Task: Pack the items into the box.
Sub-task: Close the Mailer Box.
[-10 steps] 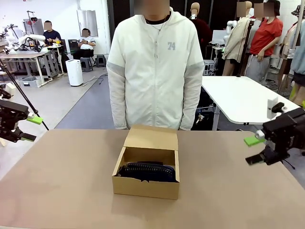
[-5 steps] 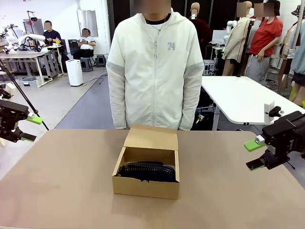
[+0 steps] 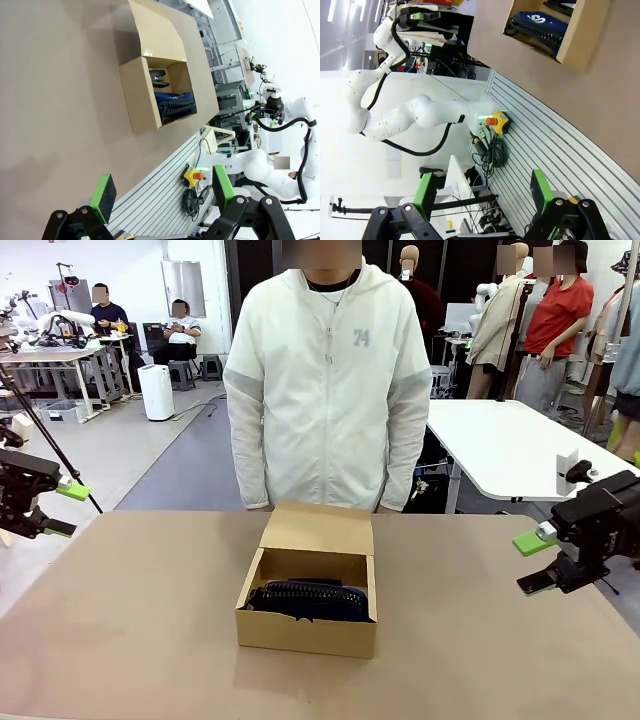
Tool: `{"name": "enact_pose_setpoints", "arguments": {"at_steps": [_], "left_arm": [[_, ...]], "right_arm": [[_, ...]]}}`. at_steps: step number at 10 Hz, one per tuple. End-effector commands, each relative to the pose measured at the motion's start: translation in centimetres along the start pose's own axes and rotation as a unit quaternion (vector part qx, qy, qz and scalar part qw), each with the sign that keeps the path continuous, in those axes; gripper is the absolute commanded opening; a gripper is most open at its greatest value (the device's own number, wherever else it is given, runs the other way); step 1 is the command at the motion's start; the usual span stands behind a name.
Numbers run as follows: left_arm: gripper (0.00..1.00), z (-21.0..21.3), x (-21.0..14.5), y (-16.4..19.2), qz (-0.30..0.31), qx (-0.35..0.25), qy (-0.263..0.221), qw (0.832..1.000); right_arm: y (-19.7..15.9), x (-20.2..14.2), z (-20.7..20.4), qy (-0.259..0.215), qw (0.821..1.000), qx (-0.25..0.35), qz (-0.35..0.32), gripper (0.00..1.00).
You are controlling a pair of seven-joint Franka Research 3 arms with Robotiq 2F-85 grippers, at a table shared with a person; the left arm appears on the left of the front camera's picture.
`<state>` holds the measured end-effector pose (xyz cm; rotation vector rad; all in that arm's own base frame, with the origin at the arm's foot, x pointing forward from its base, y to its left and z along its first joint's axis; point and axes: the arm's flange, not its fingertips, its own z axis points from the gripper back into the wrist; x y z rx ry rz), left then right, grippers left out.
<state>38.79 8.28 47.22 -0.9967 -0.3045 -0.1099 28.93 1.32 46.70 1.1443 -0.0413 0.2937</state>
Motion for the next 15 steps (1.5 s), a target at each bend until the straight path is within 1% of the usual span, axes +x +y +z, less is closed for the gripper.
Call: {"name": "enact_pose_setpoints", "arguments": {"at_steps": [1,15], "left_arm": [[1.00,0.28,-0.14,-0.01,-0.007,-0.003,0.004,1.000],[1.00,0.28,-0.14,-0.01,-0.007,-0.003,0.004,1.000]], "right_arm": [[0.15,0.08,0.08,-0.012,1.000,0.007,0.001,1.00],[0.15,0.08,0.08,-0.012,1.000,0.007,0.001,1.00]]}}
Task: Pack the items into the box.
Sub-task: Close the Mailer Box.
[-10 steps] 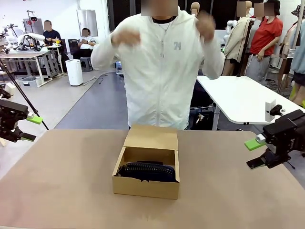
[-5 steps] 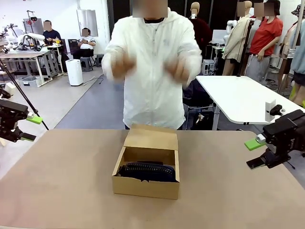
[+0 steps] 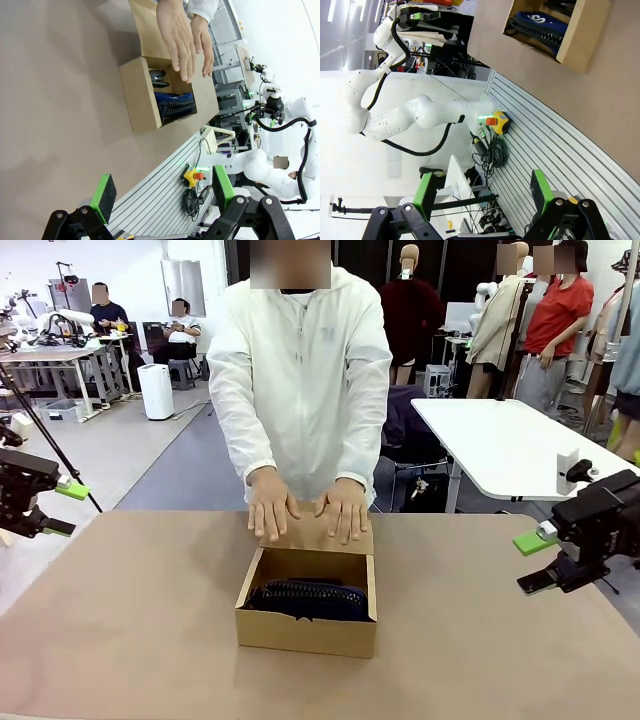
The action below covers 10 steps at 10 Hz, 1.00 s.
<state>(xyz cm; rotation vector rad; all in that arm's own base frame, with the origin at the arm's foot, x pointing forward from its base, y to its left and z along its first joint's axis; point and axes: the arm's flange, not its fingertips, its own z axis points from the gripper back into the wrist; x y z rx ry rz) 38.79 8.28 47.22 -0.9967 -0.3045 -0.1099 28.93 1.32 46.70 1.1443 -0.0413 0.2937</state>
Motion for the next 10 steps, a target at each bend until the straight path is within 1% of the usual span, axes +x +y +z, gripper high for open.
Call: {"name": "enact_pose_setpoints", "arguments": {"at_steps": [1,2,3,4,5,6,7,8,9,10], "left_arm": [[1.00,0.3,-0.1,0.0,-0.007,-0.003,0.004,1.000],[1.00,0.3,-0.1,0.0,-0.007,-0.003,0.004,1.000],[1.00,0.0,0.0,0.0,0.000,0.000,0.000,1.000],[1.00,-1.3,1.7,-0.6,-0.006,0.037,0.020,0.999],[1.00,-3.1,4.0,-1.2,0.001,0.064,0.054,0.996],[1.00,-5.9,6.4,-0.8,0.025,0.090,0.058,0.994],[1.00,-8.5,7.9,-0.4,0.041,0.095,0.078,0.992],[1.00,-10.7,8.9,0.4,0.063,0.098,0.100,0.988],[1.00,-13.0,9.8,1.6,0.084,0.108,0.099,0.986],[1.00,-14.8,10.4,2.5,0.107,0.096,0.090,0.986]], "right_arm": [[0.1,0.1,0.1,-0.012,1.000,0.007,0.001,1.00],[0.0,0.0,0.0,0.000,1.000,0.000,0.000,1.00],[0.1,1.5,-0.3,0.016,1.000,-0.002,-0.013,1.00],[-0.1,4.1,-1.0,-0.004,0.997,-0.048,-0.063,1.00],[0.0,7.0,-2.5,0.000,0.991,-0.091,-0.097,1.00],[-1.1,9.8,-3.3,-0.009,0.979,-0.156,-0.134,1.00],[-2.0,11.9,-4.3,-0.024,0.968,-0.193,-0.157,1.00],[-2.9,13.4,-5.5,-0.021,0.970,-0.189,-0.155,1.00],[-4.5,14.9,-6.3,-0.031,0.969,-0.173,-0.173,1.00],[-6.0,15.7,-6.6,-0.062,0.967,-0.138,-0.203,1.00]]}}
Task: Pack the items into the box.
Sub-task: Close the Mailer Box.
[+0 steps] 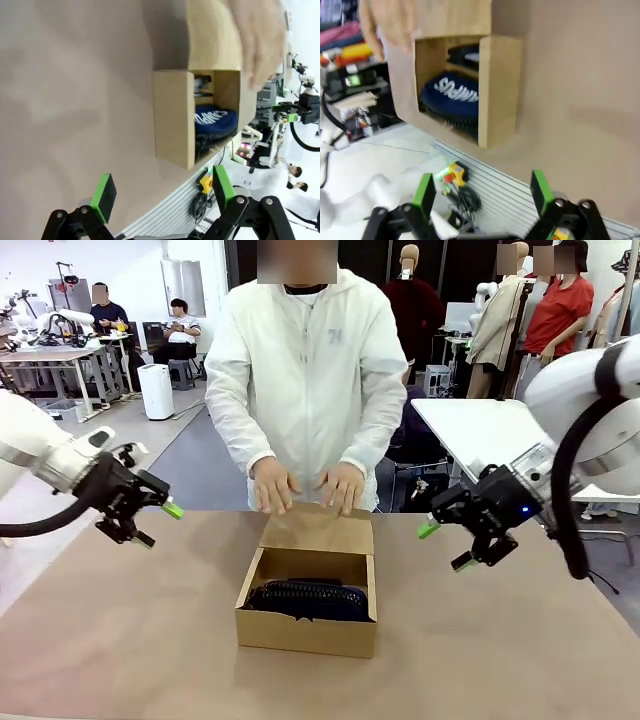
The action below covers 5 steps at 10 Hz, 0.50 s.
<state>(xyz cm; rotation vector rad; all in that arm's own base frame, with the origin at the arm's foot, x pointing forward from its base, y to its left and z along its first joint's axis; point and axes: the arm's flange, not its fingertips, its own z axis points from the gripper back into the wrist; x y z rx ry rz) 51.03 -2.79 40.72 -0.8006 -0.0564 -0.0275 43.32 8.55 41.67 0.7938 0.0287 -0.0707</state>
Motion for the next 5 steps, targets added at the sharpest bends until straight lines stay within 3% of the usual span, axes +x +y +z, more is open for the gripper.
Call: {"name": "enact_pose_setpoints", "arguments": {"at_steps": [1,2,3,5], "left_arm": [[1.00,-0.1,1.9,0.3,0.039,-0.053,-0.025,0.997],[1.00,2.9,1.1,0.3,0.051,-0.068,0.018,0.996],[1.00,-1.0,1.1,0.8,0.020,-0.016,-0.001,1.000],[1.00,-1.0,1.1,0.8,0.020,-0.016,-0.001,1.000]], "right_arm": [[-1.3,2.3,0.2,-0.031,0.997,0.036,-0.057,1.00],[0.0,0.0,0.0,0.000,1.000,0.000,0.000,1.00],[0.0,0.0,0.0,0.000,1.000,0.000,0.000,1.00],[0.0,0.0,0.0,0.000,1.000,0.000,0.000,1.00]]}}
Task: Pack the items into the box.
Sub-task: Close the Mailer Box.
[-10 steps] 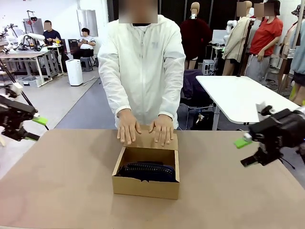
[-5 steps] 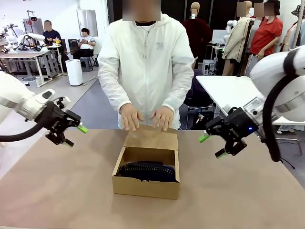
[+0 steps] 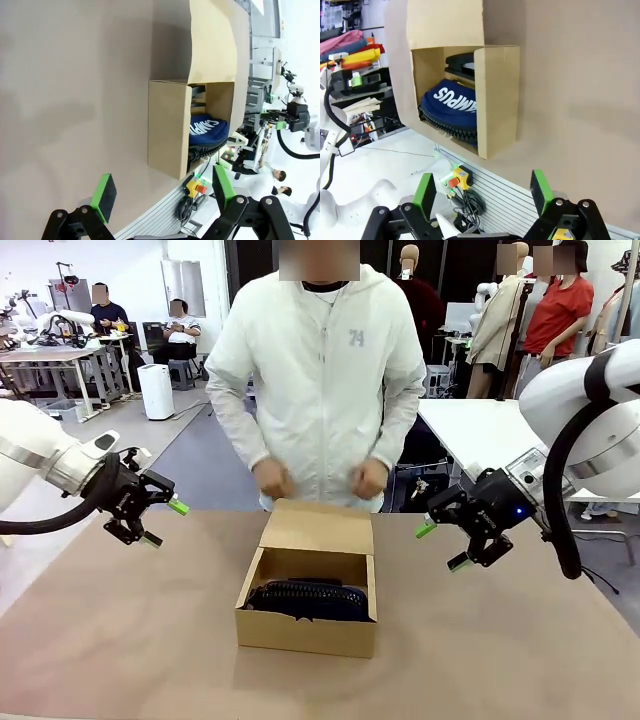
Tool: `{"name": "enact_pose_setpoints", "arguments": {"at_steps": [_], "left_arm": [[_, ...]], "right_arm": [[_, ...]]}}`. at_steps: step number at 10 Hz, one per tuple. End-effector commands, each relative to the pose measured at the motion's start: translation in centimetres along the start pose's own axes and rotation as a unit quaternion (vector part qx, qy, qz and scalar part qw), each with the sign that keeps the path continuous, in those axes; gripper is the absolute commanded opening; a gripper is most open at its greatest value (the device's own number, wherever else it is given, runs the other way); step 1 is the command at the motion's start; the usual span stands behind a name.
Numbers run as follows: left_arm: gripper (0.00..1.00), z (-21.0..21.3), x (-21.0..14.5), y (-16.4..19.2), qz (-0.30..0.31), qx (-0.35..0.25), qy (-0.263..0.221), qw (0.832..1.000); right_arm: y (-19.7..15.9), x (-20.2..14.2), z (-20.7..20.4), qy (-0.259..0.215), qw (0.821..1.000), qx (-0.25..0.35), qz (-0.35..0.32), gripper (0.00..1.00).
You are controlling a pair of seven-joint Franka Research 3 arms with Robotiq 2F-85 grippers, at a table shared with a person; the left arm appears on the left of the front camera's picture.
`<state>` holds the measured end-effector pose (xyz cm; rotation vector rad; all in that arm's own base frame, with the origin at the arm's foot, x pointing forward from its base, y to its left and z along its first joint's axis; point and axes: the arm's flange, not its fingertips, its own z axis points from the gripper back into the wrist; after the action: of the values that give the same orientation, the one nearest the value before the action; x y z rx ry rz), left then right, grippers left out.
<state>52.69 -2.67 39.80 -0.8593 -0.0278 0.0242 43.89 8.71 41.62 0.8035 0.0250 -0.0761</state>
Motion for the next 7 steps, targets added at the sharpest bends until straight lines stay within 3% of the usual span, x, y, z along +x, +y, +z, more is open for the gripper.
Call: {"name": "enact_pose_setpoints", "arguments": {"at_steps": [1,3,5,7], "left_arm": [[1.00,0.3,0.0,0.1,0.003,-0.005,0.001,1.000],[1.00,-1.7,6.4,-0.7,0.075,-0.027,-0.027,0.996],[1.00,-5.1,11.2,0.3,0.043,-0.056,0.004,0.997],[1.00,-8.7,14.2,1.5,0.045,-0.078,0.003,0.996]], "right_arm": [[-0.6,0.3,-0.2,0.000,1.000,0.001,-0.009,1.00],[0.0,6.2,-0.7,-0.009,0.999,0.011,-0.041,1.00],[-0.9,10.3,-2.4,-0.023,0.996,0.020,-0.087,1.00],[-1.9,14.1,-5.5,0.007,0.992,0.045,-0.116,1.00]]}}
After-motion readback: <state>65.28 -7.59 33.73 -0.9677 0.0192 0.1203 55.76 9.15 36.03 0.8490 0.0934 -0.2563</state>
